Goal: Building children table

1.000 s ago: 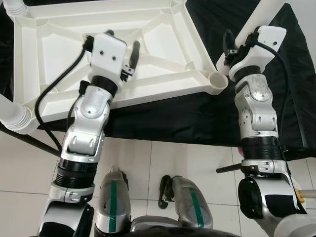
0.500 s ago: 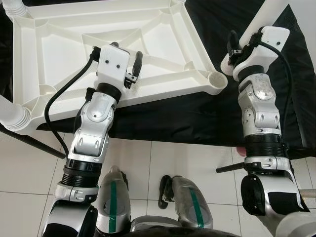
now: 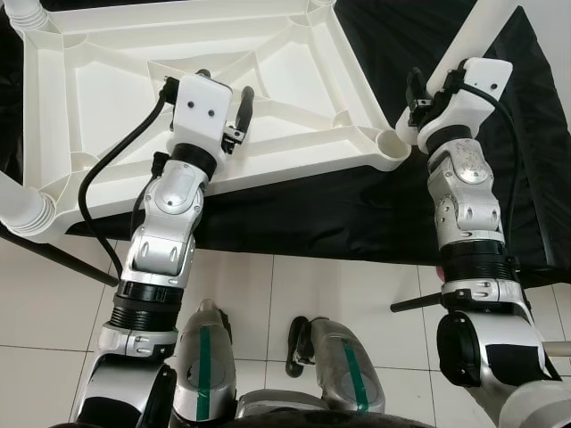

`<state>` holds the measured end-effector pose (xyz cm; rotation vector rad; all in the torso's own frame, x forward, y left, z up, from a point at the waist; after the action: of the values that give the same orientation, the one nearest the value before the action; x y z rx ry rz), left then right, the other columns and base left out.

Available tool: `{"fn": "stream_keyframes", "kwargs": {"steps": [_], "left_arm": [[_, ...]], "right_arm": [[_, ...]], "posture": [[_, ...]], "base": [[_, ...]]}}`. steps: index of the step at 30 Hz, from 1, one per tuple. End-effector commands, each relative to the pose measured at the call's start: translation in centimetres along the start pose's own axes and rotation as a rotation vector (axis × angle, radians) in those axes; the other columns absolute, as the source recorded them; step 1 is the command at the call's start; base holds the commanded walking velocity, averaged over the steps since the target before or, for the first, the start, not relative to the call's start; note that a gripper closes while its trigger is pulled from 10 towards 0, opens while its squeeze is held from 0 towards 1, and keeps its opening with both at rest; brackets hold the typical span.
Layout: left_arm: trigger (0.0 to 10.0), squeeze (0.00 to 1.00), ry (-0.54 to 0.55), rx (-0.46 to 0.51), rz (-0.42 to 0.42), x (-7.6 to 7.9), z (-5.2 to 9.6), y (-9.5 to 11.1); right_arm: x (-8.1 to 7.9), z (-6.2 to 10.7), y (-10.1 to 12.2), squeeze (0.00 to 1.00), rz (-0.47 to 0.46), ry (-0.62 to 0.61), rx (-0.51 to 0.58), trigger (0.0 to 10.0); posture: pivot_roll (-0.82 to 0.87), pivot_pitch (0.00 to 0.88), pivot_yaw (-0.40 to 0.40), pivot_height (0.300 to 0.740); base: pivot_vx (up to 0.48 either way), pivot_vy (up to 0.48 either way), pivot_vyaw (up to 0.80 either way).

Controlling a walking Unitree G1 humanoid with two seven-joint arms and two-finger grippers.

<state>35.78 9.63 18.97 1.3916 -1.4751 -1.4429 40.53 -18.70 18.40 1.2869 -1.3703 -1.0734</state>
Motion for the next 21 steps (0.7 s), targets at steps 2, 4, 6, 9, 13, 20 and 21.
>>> {"fn": "stream_keyframes", "kwargs": {"steps": [2,4,6,9,13,20,21], "left_arm": [[10.0,0.00,0.062,0.025,-0.010,-0.7,0.1,0.6],[10.0,0.00,0.061,0.026,-0.009,-0.6,0.1,0.7],[10.0,0.00,0.062,0.025,-0.013,-0.6,0.1,0.7],[10.0,0.00,0.062,0.024,-0.016,-0.6,0.2,0.7],[10.0,0.00,0.066,0.021,-0.027,-0.7,0.2,0.7],[10.0,0.00,0.065,0.026,-0.020,-0.7,0.1,0.8],[10.0,0.00,0.063,0.029,-0.014,-0.6,0.1,1.0]], "right_arm": [[-0.5,-0.1,-0.4,0.00,0.004,0.016,-0.004,10.0],[-0.6,-0.1,-0.4,0.00,0.005,0.020,-0.005,10.0],[-0.7,-0.2,-0.5,0.00,0.003,0.026,-0.005,10.0],[-1.0,-0.2,-0.5,0.00,0.003,0.036,-0.006,10.0],[-1.8,0.0,-0.9,0.00,0.015,0.067,-0.016,10.0],[-2.6,0.2,-1.4,0.00,0.063,0.116,-0.020,10.0],[-3.1,0.4,-1.7,0.00,0.083,0.143,-0.025,10.0]], "posture": [[0.12,0.035,-0.083,0.740],[0.13,0.038,-0.084,0.740],[0.13,0.038,-0.084,0.740],[0.13,0.039,-0.087,0.740],[0.13,0.039,-0.088,0.740],[0.12,0.043,-0.090,0.740],[0.12,0.043,-0.091,0.740]], "base": [[0.000,0.000,0.00],[0.000,0.000,0.00],[0.000,0.000,0.00],[0.000,0.000,0.00],[0.000,0.000,0.00],[0.000,0.000,0.00],[0.000,0.000,0.00]]}}
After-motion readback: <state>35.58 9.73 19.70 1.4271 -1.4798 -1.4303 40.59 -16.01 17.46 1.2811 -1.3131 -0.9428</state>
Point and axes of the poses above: a point about 5 cm out from each wrist's last joint towards the gripper, its own z axis pointing back from the gripper into the wrist, its own y axis along the axis of the wrist's last joint, x = y × z, the point moved 6 cm from there along -z, pointing out of the wrist towards the gripper, and after that the axes turned 2 degrees about z, right-handed, at the moved point
